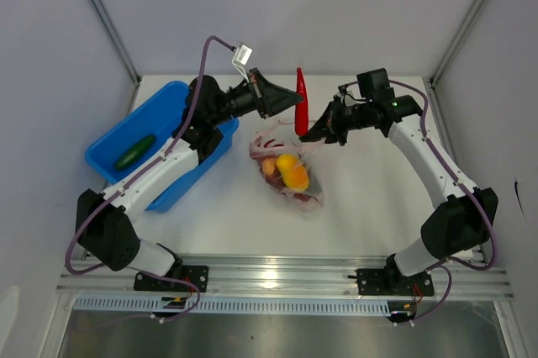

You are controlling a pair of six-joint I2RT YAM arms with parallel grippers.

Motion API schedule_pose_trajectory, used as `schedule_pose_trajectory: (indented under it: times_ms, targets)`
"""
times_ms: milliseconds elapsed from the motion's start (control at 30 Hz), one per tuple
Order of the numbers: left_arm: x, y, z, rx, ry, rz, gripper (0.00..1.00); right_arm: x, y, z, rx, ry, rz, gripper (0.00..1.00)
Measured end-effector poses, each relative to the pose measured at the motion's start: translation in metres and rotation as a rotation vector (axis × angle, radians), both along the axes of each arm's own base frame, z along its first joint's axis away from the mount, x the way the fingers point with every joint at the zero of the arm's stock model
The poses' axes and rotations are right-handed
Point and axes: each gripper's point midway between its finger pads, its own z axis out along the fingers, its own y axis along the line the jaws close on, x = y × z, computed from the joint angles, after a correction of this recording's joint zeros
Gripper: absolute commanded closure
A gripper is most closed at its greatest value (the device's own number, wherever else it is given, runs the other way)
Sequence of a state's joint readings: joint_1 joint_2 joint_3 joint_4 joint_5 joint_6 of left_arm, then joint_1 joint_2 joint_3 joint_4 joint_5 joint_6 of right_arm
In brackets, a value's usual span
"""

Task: Place the food in the zip-top bag and seal the zipper
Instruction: Place the fake vegetable in the zipper food storage bag.

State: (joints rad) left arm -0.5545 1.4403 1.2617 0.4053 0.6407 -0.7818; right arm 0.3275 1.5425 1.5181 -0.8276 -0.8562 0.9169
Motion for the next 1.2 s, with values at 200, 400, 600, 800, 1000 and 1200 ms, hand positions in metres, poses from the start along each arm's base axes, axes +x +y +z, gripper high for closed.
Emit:
schedule_pose_trajectory:
  times_ms: [200, 400, 600, 800, 1000, 1200]
  targets:
    - [0.002, 0.0, -0.017, 0.02, -0.059, 0.011, 0.99, -0.006, -0.001, 0.002, 0.035, 0.034, 0.005, 1.0]
    - [-0.006, -0.001, -0.024, -0.031, -0.057, -0.023, 0.99, -0.01, -0.005, 0.005, 0.058, 0.044, -0.007, 1.0]
    - [-0.01, 0.004, -0.033, -0.135, 0.029, -0.021, 0.99, -0.013, -0.005, 0.008, 0.081, 0.075, -0.019, 1.0]
    - [-0.004, 0.012, -0.033, -0.262, 0.138, 0.033, 0.99, -0.01, -0.003, 0.011, 0.093, 0.078, -0.032, 1.0]
    - [0.002, 0.017, -0.037, -0.307, 0.185, 0.078, 0.99, -0.007, -0.002, 0.011, 0.1, 0.088, -0.054, 1.0]
    - [0.003, 0.019, -0.037, -0.338, 0.198, 0.094, 0.99, -0.004, -0.002, 0.014, 0.104, 0.096, -0.075, 1.0]
